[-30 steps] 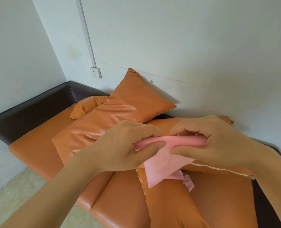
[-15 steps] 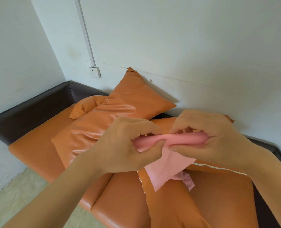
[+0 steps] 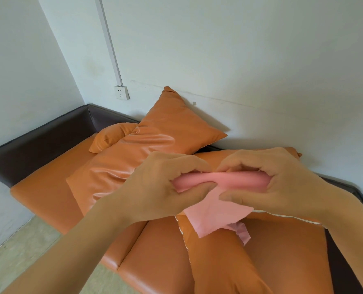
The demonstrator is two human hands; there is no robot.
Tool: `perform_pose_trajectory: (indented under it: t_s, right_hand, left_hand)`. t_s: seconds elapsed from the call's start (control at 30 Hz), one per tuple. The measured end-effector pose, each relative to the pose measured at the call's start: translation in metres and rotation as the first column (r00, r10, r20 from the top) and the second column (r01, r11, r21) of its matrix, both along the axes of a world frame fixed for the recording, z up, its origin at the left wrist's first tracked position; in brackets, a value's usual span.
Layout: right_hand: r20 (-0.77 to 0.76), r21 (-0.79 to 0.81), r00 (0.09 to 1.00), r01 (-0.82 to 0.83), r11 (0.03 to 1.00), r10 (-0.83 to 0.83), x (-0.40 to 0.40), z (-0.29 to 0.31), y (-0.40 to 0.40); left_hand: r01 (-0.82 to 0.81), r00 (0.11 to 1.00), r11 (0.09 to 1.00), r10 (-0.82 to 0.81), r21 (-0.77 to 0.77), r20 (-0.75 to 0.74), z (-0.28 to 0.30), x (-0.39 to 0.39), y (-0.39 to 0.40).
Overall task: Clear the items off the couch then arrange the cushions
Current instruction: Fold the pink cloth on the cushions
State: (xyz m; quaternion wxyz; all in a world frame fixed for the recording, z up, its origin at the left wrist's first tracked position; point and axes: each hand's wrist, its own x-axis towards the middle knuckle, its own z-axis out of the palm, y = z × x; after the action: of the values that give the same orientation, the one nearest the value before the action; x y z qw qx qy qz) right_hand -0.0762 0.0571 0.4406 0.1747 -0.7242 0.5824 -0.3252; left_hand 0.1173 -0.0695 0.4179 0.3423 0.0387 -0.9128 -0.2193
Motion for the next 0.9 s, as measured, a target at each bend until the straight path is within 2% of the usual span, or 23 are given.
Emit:
perform_pose_trajectory:
  t_s: [0.17,0.33,0.47,0.6,0.7,0.9]
  right_hand:
    - [0.031,0.080,1.000,-0.005,0.997,0.003,-0.003,0.002,-0.001]
    - [0.073,0.164,0.997,-0.039,0.986,0.027,-0.003,0.004,0.000]
    - [0.021,0.153,1.000,-0.026,0.988,0.023,-0.004,0.004,-0.001]
    - [-0.028,0.065,0.998,0.057,0.996,-0.056,-0.002,0.007,0.002]
    - [-0.075,0.021,0.997,0.037,0.999,-0.036,-0.002,0.011,0.003]
    - [-0.106,0.060,0.994,0.012,0.998,-0.005,-0.006,0.020,0.002]
  left_hand:
    - [0.001,0.995,1.000,-0.002,0.012,0.103,0.000,0.000,-0.001]
    - [-0.027,0.994,0.991,0.040,-0.135,0.099,0.003,0.000,0.000]
    - [-0.036,0.993,0.980,0.058,-0.194,0.106,0.002,-0.002,-0.002]
    - [-0.002,0.992,0.994,0.016,-0.112,0.125,0.000,-0.002,-0.002]
    - [0.014,0.994,1.000,-0.013,-0.015,0.105,0.001,-0.003,-0.002]
    - [-0.005,1.000,1.000,0.006,-0.022,0.030,0.002,-0.010,-0.001]
